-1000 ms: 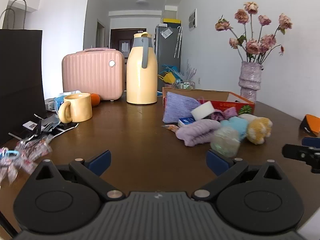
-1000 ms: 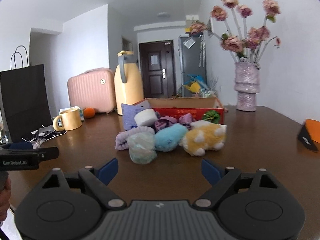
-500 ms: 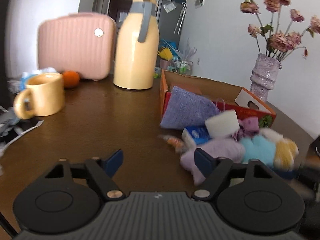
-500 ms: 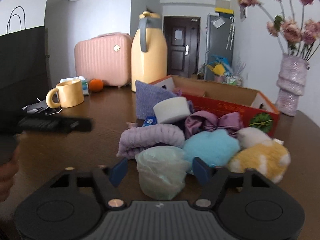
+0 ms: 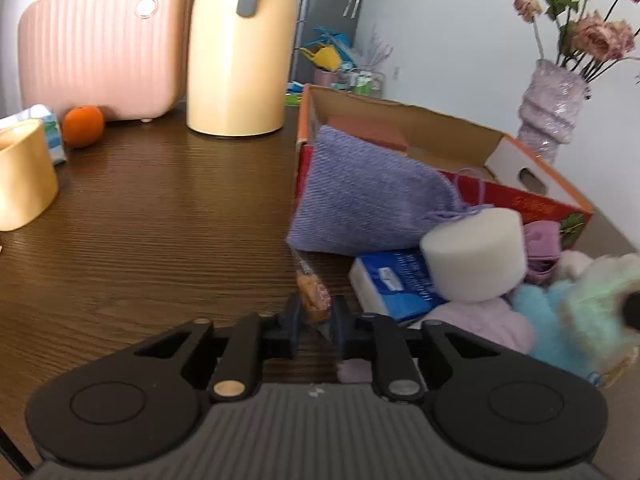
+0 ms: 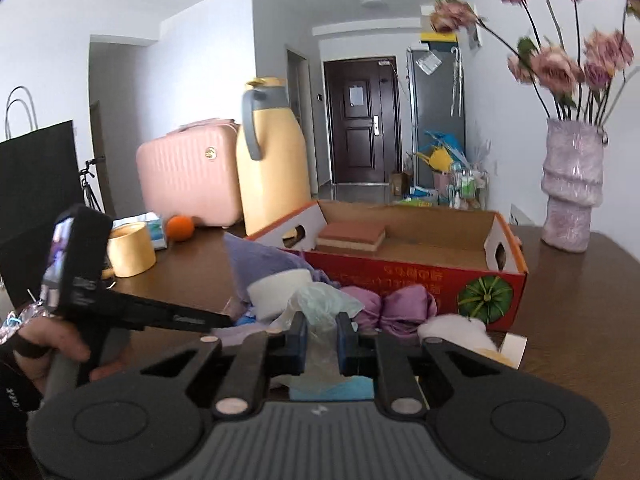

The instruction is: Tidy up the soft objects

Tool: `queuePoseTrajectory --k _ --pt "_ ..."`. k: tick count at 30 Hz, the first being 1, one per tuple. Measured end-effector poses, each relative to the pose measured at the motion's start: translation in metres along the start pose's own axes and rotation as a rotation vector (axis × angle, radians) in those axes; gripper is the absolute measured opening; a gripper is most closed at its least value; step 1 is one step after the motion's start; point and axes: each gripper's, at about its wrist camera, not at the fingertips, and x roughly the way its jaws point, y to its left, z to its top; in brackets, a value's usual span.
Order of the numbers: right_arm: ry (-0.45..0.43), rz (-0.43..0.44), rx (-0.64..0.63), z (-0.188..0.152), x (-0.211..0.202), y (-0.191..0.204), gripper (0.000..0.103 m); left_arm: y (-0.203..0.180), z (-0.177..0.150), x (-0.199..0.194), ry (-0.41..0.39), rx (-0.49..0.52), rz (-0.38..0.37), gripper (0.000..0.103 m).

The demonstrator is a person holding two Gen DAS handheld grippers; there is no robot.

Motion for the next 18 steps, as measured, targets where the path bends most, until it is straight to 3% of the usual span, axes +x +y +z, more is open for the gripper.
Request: queuePoseTrajectory --k 4,8,18 --pt "-0.002 0.012 0.039 -0.005 0.004 -0.007 0.014 -0.001 -0.001 -0.003 -0.018 0.011 -0.037 0.015" --pt "-0.021 -0.003 0.049 -0.008 -0.013 -0.004 0.014 -0.007 -0.003 -0.021 -0.068 0.054 -0.008 0.015" --pt "-0.084 -0.040 0.032 -0.015 -0.089 0.021 0.013 -0.010 -0.042 -0.139 -0.198 0.045 -0.052 0.015"
